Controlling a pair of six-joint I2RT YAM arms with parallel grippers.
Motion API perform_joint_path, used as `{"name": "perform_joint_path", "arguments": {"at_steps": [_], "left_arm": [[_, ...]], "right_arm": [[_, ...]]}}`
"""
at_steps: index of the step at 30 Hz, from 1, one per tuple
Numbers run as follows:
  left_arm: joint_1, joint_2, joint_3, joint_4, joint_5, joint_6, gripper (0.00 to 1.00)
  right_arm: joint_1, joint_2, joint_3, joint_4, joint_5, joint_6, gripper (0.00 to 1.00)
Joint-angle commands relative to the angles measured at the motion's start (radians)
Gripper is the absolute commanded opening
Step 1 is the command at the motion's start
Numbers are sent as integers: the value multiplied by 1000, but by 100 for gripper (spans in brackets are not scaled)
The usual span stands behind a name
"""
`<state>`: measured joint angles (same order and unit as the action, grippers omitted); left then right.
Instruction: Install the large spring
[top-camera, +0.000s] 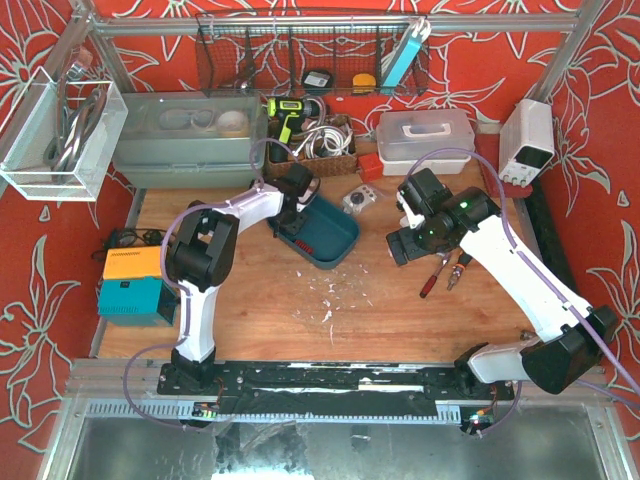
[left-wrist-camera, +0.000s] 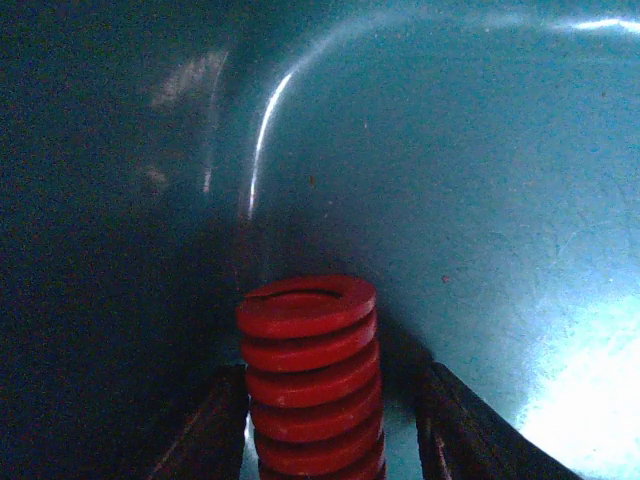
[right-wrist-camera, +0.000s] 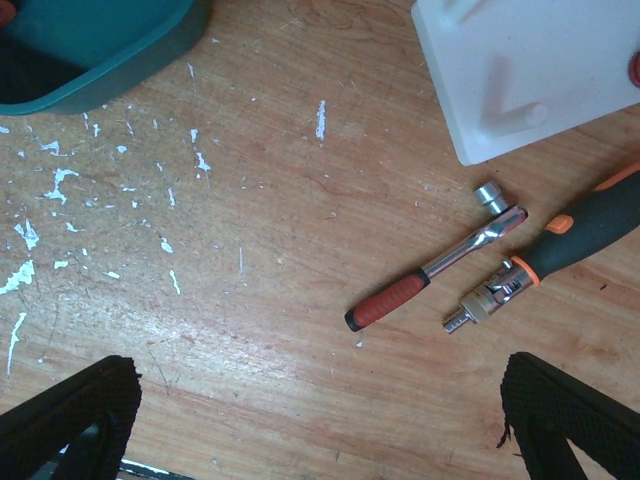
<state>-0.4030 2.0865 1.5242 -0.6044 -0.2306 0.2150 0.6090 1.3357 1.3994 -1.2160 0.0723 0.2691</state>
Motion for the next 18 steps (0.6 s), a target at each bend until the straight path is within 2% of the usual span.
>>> {"name": "perform_joint_path", "arguments": {"at_steps": [1, 3, 7, 18], "left_arm": [[9, 39, -4, -29, 21, -33, 48], [9, 37, -11, -26, 39, -42, 43], [12, 30, -15, -24, 93, -71, 28], [13, -12, 53, -25, 179, -124, 20]], "right_arm": [[-1, -4, 20, -35, 34, 17, 99], [-1, 0, 21, -39, 41, 25, 99], [-1, -4, 24, -28, 49, 42, 99], [-2, -71, 2, 3, 65, 145, 99]]}}
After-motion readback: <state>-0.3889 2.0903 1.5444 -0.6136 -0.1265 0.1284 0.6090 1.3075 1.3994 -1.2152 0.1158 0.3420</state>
